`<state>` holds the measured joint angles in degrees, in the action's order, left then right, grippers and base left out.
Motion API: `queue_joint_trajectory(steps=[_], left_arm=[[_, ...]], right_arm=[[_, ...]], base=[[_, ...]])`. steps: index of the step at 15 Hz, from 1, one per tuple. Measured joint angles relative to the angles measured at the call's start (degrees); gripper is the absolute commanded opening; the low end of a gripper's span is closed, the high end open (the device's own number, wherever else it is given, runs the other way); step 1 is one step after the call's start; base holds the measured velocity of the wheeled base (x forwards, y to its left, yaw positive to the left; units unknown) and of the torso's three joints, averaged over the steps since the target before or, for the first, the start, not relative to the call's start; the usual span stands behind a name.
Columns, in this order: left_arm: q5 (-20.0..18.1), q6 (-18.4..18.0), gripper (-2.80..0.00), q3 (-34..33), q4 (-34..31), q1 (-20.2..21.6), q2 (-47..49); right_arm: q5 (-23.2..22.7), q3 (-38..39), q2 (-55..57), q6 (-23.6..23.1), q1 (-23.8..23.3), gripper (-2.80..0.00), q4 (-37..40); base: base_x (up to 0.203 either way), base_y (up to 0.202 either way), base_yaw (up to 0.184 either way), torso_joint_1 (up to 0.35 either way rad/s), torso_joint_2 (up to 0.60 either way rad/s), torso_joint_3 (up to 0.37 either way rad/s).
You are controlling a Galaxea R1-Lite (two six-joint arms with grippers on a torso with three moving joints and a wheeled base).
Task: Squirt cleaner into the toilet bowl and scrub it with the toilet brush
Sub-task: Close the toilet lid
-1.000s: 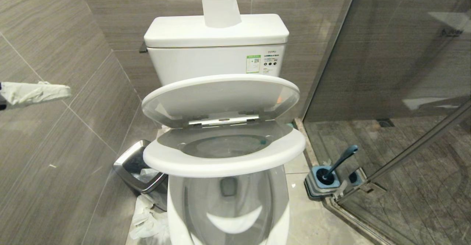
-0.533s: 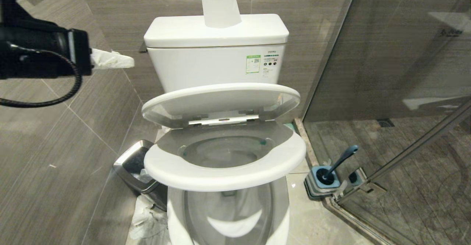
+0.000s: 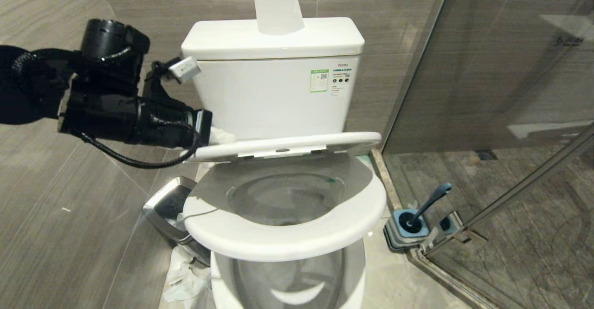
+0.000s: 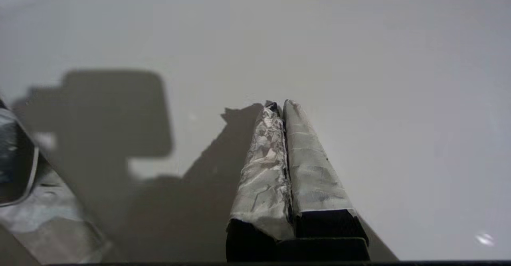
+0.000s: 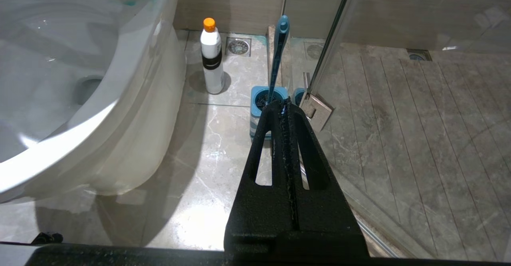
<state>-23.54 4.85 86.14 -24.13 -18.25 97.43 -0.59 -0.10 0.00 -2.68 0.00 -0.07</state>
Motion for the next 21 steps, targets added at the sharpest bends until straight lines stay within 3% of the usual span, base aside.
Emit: queue_joint_trajectory(steps=[5,8,13,21], left_arm=[[-1.10,1.06,-2.80,-13.05,-0.96,-0.33,-0.73],[-1.13,3.56,-2.80,-18.89,2.80,-0.21,-1.36],[-0.41,9.60,-2.80,-27.43,16.51,-0.22,-0.74],[3.02,14.36,-2.80,-44.57,41.41,-0.51,1.50]], right_arm=[[0.01,0.00,0.00,-0.02,0.00,-2.80,0.00],[-0.01,0.00,0.00,-0.02,0.00,-2.80,0.01],[-0.01,0.00,0.00,-0.04,0.00,-2.80,0.00],[-0.01,0.00,0.00,-0.07,0.00,-2.80,0.02]], base=[[0.000,0.000,0.000,0.000,0.00,0.000],[0.000,0.000,0.000,0.000,0.00,0.000],[0.000,0.000,0.000,0.000,0.00,0.000],[0.000,0.000,0.000,0.000,0.00,0.000]])
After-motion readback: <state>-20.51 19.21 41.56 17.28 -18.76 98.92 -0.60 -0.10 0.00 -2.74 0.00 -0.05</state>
